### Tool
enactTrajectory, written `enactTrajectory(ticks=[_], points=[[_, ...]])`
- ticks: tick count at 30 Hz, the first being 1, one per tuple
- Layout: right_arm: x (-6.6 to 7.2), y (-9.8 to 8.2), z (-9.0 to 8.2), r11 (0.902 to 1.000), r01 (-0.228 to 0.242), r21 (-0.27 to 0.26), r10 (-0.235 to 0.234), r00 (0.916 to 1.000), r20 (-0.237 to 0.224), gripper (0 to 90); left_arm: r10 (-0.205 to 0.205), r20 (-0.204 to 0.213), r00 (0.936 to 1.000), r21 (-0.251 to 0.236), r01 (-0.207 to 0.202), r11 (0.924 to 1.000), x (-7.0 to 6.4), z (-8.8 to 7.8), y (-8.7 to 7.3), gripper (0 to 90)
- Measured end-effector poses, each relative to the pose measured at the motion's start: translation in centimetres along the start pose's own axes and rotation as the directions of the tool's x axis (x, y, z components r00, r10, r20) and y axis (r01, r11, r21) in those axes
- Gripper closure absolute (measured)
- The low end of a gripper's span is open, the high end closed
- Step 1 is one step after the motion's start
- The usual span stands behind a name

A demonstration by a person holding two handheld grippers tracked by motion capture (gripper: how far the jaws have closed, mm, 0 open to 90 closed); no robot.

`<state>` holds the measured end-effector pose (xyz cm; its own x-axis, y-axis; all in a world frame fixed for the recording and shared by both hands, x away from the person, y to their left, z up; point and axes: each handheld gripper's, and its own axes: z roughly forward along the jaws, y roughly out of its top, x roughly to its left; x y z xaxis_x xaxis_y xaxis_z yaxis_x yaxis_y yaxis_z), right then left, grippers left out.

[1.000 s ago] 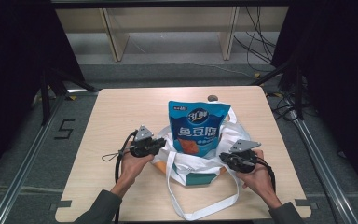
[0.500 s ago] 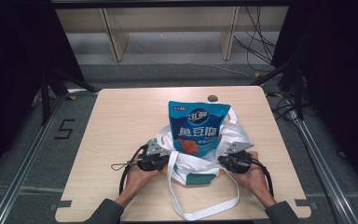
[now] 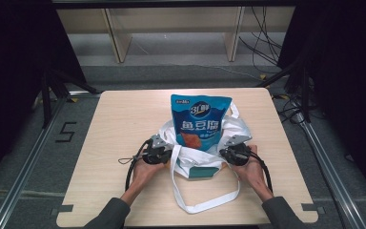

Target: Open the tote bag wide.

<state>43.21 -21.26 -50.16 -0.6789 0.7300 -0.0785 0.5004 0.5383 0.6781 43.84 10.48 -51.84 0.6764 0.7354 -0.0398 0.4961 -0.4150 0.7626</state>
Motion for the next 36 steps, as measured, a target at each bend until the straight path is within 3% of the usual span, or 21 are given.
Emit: enactTrajectory(ticks=[7, 8, 9, 10, 12, 14, 16, 19, 21, 24, 25, 26, 27, 28, 30, 31, 32, 35, 36], points=[[-0.4, 0.2, 0.3, 0.9998, 0.0, -0.018, 0.001, 1.0, 0.003, 89.5, -0.013, 0.008, 0.9999, 0.001, 0.013, 0.9999, 0.3, 0.1, 0.1, 86.5], [-0.4, 0.2, 0.3, 0.9998, -0.005, -0.019, 0.005, 1.0, 0.002, 88.8, -0.019, 0.005, 0.9998, -0.009, 0.019, 0.9998, 0.2, 0.1, 0.1, 85.4], [-0.2, 0.2, 0.2, 0.9992, -0.037, -0.014, 0.037, 0.9993, -0.007, 85.9, -0.011, 0.004, 0.9999, -0.008, 0.011, 0.9999, 0.2, -0.1, 0.2, 83.5], [-0.4, 0.2, 0.2, 0.9988, -0.035, -0.035, 0.035, 0.9994, -0.002, 82.0, -0.021, 0.006, 0.9998, -0.02, 0.021, 0.9996, 0.2, -0.2, 0.2, 81.0], [-0.2, 0.5, -0.3, 0.998, -0.058, -0.025, 0.059, 0.9983, 0.002, 77.1, -0.023, 0.01, 0.9997, -0.025, 0.023, 0.9994, 0.3, -0.6, 0.3, 74.9], [-0.4, 0.7, -0.9, 0.9984, -0.041, -0.038, 0.041, 0.9991, 0.004, 72.5, -0.039, 0.015, 0.9991, -0.035, 0.039, 0.9986, 0.3, -1.1, 0.3, 70.3], [-0.6, 0.9, -1.3, 0.9965, -0.056, -0.062, 0.057, 0.9983, 0.01, 64.5, -0.038, 0.015, 0.9992, -0.02, 0.038, 0.9991, 0.3, -1.7, 0.3, 61.7], [-0.8, 0.9, -2.0, 0.9943, -0.052, -0.093, 0.054, 0.9984, 0.018, 60.5, -0.009, -0.012, 0.9999, -0.012, 0.009, 0.9999, 0.3, -3.0, 0.3, 51.3], [-0.7, 0.9, -2.7, 0.9895, -0.092, -0.111, 0.095, 0.9954, 0.015, 57.9, -0.029, -0.004, 0.9996, -0.022, 0.029, 0.9993, 0.3, -3.8, 0.3, 46.0], [-1.1, 0.9, -4.2, 0.9852, -0.095, -0.142, 0.099, 0.9948, 0.024, 53.0, -0.077, 0.018, 0.9969, -0.042, 0.077, 0.9961, -0.1, -4.8, 0.3, 41.9], [-0.9, 0.8, -4.6, 0.9799, -0.124, -0.156, 0.129, 0.9913, 0.025, 51.8, -0.074, 0.015, 0.9971, -0.046, 0.075, 0.9961, -0.2, -5.1, 0.3, 41.1], [-1.3, 0.7, -4.9, 0.98, -0.103, -0.171, 0.109, 0.9936, 0.029, 50.8, -0.067, 0.004, 0.9978, -0.046, 0.067, 0.9967, -0.4, -5.3, 0.3, 40.4], [-1.3, 0.6, -5.2, 0.9767, -0.125, -0.175, 0.13, 0.9913, 0.018, 49.9, -0.051, 0.009, 0.9987, -0.04, 0.051, 0.9979, -0.4, -5.5, 0.2, 39.9], [-1.0, 0.5, -5.6, 0.9718, -0.177, -0.156, 0.178, 0.984, -0.005, 49.2, -0.049, 0.006, 0.9988, -0.041, 0.049, 0.998, -0.6, -5.6, 0.1, 39.3], [-1.1, 0.2, -5.9, 0.9709, -0.175, -0.164, 0.176, 0.9843, -0.004, 47.8, -0.051, 0.005, 0.9987, -0.04, 0.052, 0.9979, -0.8, -5.8, -0.2, 36.6], [-1.5, 0.1, -5.9, 0.9755, -0.134, -0.175, 0.137, 0.9906, 0.006, 47.1, -0.06, 0.014, 0.9981, -0.04, 0.061, 0.9974, -1.0, -5.9, -0.3, 35.7], [-1.1, 0.0, -6.1, 0.9702, -0.185, -0.157, 0.185, 0.9826, -0.015, 46.7, -0.056, 0.013, 0.9983, -0.044, 0.057, 0.9974, -1.1, -6.1, -0.5, 35.2], [-1.0, -0.2, -6.3, 0.9687, -0.176, -0.175, 0.175, 0.9844, -0.023, 46.0, -0.059, 0.006, 0.9982, -0.05, 0.059, 0.997, -1.3, -6.7, -0.8, 33.3], [-1.2, -0.3, -6.4, 0.9714, -0.15, -0.184, 0.151, 0.9886, -0.009, 45.9, -0.061, 0.006, 0.9981, -0.051, 0.061, 0.9968, -1.3, -7.0, -0.9, 33.2]])
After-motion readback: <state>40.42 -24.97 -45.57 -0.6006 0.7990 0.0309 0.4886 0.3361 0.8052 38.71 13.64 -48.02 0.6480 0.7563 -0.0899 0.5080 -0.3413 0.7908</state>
